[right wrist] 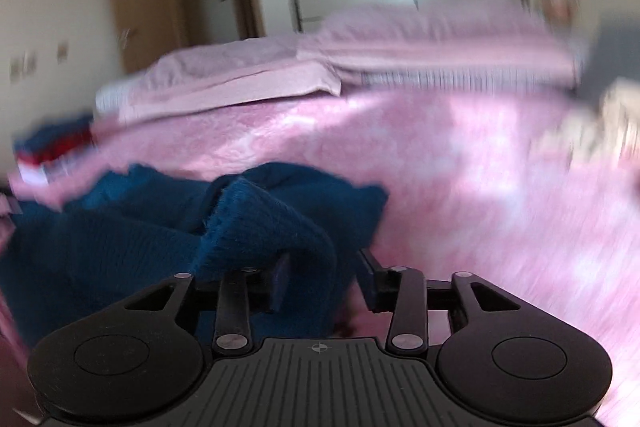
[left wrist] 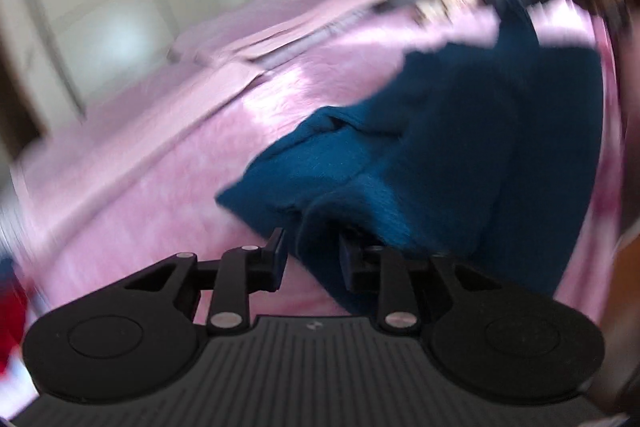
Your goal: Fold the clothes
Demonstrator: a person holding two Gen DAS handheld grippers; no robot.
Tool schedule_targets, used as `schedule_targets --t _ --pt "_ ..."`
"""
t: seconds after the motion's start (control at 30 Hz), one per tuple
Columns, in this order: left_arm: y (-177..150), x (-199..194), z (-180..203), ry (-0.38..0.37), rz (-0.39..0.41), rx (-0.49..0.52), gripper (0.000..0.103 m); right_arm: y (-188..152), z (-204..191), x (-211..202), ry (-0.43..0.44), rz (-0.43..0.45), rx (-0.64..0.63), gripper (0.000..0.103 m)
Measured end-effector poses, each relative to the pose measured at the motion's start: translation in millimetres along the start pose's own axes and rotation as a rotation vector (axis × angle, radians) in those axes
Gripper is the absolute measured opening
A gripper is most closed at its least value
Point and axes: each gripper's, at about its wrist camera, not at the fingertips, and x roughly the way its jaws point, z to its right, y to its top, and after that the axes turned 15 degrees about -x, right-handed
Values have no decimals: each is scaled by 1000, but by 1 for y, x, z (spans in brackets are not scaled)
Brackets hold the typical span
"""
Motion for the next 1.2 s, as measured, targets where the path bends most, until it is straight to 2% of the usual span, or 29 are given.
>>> schedule_targets --t 0.03,0.1,0.17,0.2,0.23,0.3,0.4,0.43,0.5,0.53,0.6,0.67,0.73,0.77,0.8,0.83,0.87,0.9,1.03,1.13,1.17,1.2 --pt "-1 3 11 22 12 87 25 1 -9 -2 -16 14 -79 44" --pt "1 7 19 29 45 144 23 2 -23 -5 -19 44 -220 44" --pt "7 10 17 -13 51 110 12 4 -32 -6 0 86 -303 43" --pt "10 11 11 -31 44 55 11 5 -34 -6 14 108 -312 37" --pt "14 12 5 -50 36 -2 11 6 -32 -4 37 114 -288 1" --pt "20 17 -21 -90 19 -235 9 6 -19 4 90 103 -169 0" --pt "17 26 -71 -162 8 -683 9 4 15 13 111 118 105 0" --pt "8 36 -91 -189 -37 -879 9 0 29 16 102 102 221 0" --pt "-13 55 -105 -193 -132 -1095 9 -11 51 27 76 40 412 0" --pt "-23 65 -112 -194 -181 -1201 10 -15 55 32 71 -1 436 0" --pt "-26 66 -107 -187 -164 -1178 12 -20 53 34 68 -40 428 0" --pt "-20 62 -99 -175 -138 -1109 11 -21 48 24 81 -24 391 0" --pt "-16 60 -94 -168 -133 -1061 12 -20 43 7 57 9 300 2" --pt "-15 57 -95 -163 -134 -1045 12 -19 40 0 38 13 245 6" --pt "-14 54 -95 -160 -133 -1030 13 -19 35 -6 15 6 181 20" --pt "-12 52 -95 -158 -128 -1013 13 -18 28 -11 -7 0 113 50" --pt "-12 50 -94 -155 -122 -1002 13 -17 20 -17 -27 1 38 63" --pt "-11 46 -92 -152 -116 -992 13 -18 9 -21 -37 8 -46 67" --pt "-4 44 -84 -120 -96 -900 13 -12 -35 -21 -80 33 -392 67" --pt "1 43 -77 -99 -90 -825 13 -12 -59 -1 -46 39 -658 66" --pt "3 43 -76 -101 -88 -799 11 -12 -67 6 -30 38 -748 63" --pt "5 42 -76 -103 -86 -773 9 -10 -70 12 -4 32 -775 26"
